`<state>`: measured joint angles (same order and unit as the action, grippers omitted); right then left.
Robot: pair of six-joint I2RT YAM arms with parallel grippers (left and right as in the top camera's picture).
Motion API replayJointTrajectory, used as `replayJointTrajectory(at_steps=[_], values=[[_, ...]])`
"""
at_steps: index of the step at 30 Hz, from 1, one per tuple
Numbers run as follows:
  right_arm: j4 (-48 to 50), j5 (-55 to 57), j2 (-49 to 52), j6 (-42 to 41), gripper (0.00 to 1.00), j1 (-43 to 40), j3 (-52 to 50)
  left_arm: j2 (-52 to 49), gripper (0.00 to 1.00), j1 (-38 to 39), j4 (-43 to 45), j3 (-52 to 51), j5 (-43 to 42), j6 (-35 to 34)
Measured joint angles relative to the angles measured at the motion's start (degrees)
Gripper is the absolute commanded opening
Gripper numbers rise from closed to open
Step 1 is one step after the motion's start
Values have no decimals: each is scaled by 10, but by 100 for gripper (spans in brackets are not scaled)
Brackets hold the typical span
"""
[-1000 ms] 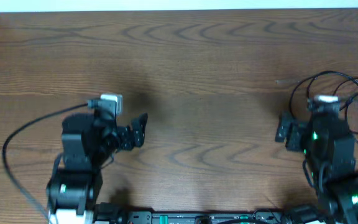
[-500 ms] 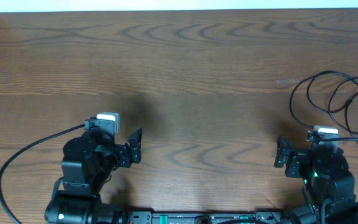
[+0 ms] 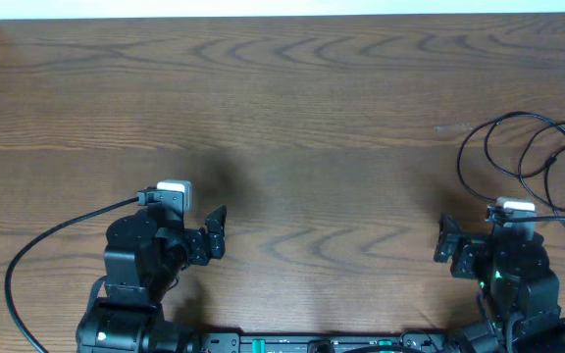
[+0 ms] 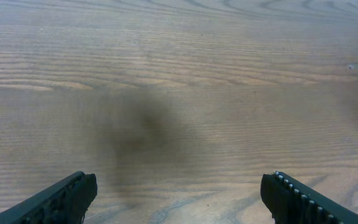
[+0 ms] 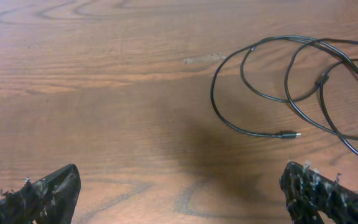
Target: Untangle cables
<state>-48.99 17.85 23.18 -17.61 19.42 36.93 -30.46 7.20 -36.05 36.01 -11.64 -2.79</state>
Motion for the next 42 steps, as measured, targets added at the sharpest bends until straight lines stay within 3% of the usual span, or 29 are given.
replayJointTrajectory(at_steps=[7,9,42], values=[[2,0,0,0,99,0,0,0,90,0,0,0,0,-4],[2,0,0,0,99,0,0,0,98,0,0,0,0,-4],[-108,0,0,0,99,0,0,0,98,0,0,0,0,-6]])
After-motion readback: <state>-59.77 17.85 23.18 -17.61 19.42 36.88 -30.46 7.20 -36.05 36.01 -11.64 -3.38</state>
